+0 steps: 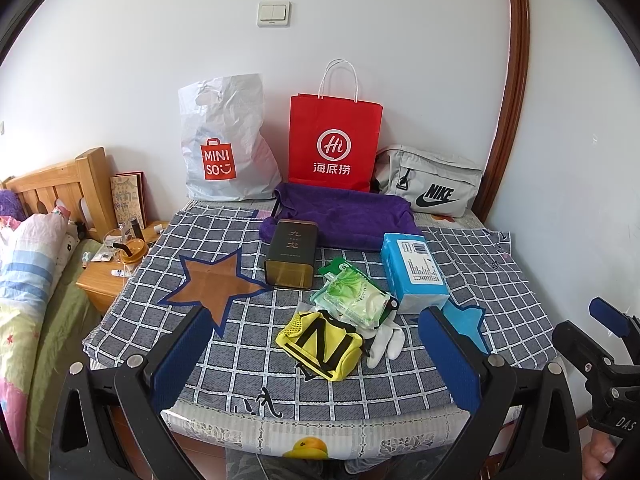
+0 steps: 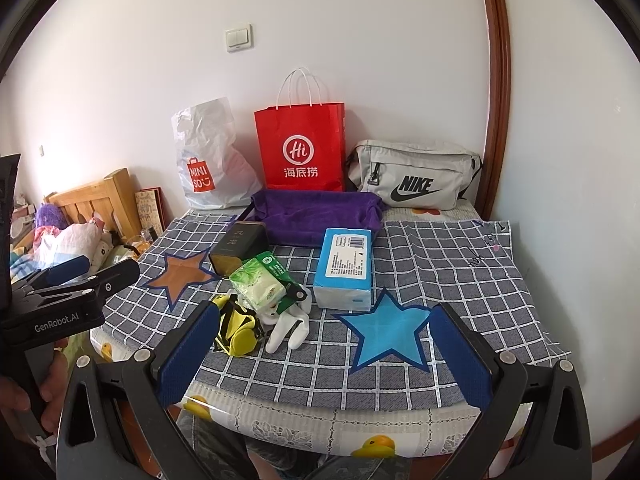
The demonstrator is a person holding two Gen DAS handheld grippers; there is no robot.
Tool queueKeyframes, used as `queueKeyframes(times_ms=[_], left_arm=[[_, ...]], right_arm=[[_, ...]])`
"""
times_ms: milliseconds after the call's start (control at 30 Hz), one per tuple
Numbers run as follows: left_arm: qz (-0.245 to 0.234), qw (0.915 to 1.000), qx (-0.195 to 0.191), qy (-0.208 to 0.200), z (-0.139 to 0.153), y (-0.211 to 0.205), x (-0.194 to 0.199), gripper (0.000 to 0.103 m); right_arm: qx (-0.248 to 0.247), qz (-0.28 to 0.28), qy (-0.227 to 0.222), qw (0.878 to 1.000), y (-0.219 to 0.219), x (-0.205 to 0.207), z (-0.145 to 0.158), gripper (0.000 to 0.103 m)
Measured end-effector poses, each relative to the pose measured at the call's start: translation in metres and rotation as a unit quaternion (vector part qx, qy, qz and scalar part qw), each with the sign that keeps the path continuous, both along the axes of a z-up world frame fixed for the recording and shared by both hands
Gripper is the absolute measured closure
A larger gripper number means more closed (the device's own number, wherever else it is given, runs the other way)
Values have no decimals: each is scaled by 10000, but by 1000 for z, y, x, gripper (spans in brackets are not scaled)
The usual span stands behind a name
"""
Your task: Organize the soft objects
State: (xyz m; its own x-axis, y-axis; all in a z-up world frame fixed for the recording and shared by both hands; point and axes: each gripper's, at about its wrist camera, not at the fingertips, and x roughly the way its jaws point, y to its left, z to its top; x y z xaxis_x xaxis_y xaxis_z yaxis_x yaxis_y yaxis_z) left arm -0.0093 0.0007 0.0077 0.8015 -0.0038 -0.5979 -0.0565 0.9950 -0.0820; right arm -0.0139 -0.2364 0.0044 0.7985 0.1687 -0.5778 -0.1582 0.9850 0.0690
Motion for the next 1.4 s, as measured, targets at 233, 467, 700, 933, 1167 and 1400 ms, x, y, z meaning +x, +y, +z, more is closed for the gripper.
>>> queueKeyframes(times_ms=[233, 467, 700, 933, 1167, 1400], left_arm=[[0, 10000, -2, -4, 0, 0, 0, 0], [-4, 10000, -2, -1, 1, 1, -1, 0], [3, 10000, 16, 3, 2, 2, -2, 0], [-55, 9998, 173, 29, 3, -3, 4, 0], [-74, 9996, 247, 106, -11, -7, 21, 0], [-67, 9987, 202, 467, -44, 5, 45, 0]], right_arm=[[0, -7, -8, 10000, 0, -2, 0, 0], [-3, -2, -1, 10000, 0, -2, 1, 0], [-3, -3, -2, 10000, 1, -2, 1, 0], [14, 34, -35, 10000, 0, -1, 3, 0], [16, 87, -7, 10000, 1, 4, -2, 0], [174, 51, 350, 9992, -6, 29, -29, 1]])
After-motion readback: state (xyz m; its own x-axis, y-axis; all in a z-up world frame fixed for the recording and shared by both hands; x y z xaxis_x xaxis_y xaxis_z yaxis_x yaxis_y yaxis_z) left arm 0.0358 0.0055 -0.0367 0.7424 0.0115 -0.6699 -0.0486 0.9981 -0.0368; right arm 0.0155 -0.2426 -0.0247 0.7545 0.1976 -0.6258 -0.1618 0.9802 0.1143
